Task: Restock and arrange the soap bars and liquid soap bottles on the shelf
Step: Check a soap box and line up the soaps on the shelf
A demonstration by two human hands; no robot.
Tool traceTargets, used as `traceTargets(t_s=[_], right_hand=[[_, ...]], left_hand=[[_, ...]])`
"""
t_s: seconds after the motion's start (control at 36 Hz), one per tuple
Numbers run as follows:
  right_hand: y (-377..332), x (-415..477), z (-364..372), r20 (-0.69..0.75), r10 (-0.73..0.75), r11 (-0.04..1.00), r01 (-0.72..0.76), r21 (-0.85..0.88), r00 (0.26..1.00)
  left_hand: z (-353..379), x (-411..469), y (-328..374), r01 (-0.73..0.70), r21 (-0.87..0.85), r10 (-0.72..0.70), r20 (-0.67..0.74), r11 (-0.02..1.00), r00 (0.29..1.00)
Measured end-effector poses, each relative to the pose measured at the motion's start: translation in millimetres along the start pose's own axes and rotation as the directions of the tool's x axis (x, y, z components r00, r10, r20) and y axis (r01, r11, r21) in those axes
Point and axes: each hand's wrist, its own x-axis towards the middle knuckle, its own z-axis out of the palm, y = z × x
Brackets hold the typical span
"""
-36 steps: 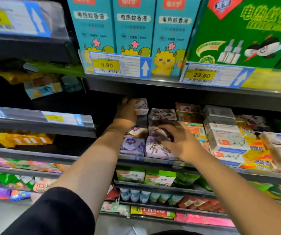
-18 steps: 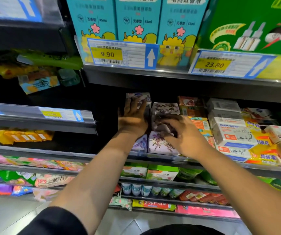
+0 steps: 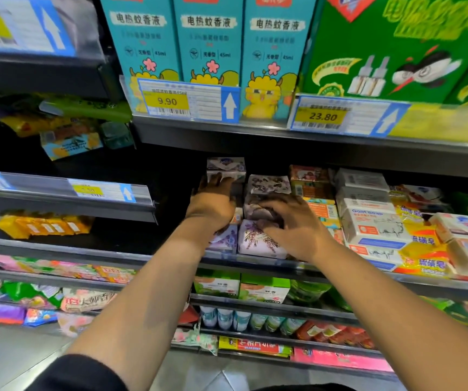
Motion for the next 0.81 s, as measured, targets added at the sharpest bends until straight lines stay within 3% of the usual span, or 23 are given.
traceTargets(t_s=[0.14,0.22,0.33,0.47,0.58,0.67,0.81], right_hand=[[-6.5,-4.2,-14.6,0.1,0.022,0.999,-0.019,-0.036,0.995],[-4.2,-11.6,-30.9,0.008,-0.029,0.999,0.029,0.033,1.0],[16.7,-31.7,-67.1,-0.042,-0.029,0.997,0.026,-0.078,0.999],[89.2,-68.4,-113.1,-0.105,0.044,0.993,-0.055,-0.103,0.993],[167.4,-103.1,-151.6,-0.087,0.225,0.965,-0.235,-0.117,0.97],[226.5,-127.0,-173.4,-0.035,0.347,0.926,-0.349,-0.147,0.937],[298.6,-150.2,-191.1,0.06,0.406,0.887,-0.377,-0.267,0.912]], left_hand=[[-26.9,-31.1,13.4,0.033,0.111,-0.032,-0.013,0.993,0.999],[-37.9,-41.7,20.9,-0.021,0.103,0.025,-0.035,0.994,0.999],[-40.5,-47.6,49.7,-0.082,0.13,0.09,-0.058,0.988,0.994],[-32.3,-56.0,119.5,-0.181,0.03,0.183,-0.096,0.983,0.978],[-19.5,-65.1,187.2,-0.287,0.024,0.287,-0.15,0.958,0.946],[-8.0,-70.6,236.2,-0.346,0.022,0.347,-0.106,0.938,0.932],[10.2,-83.6,311.5,-0.445,0.031,0.446,-0.01,0.895,0.895]])
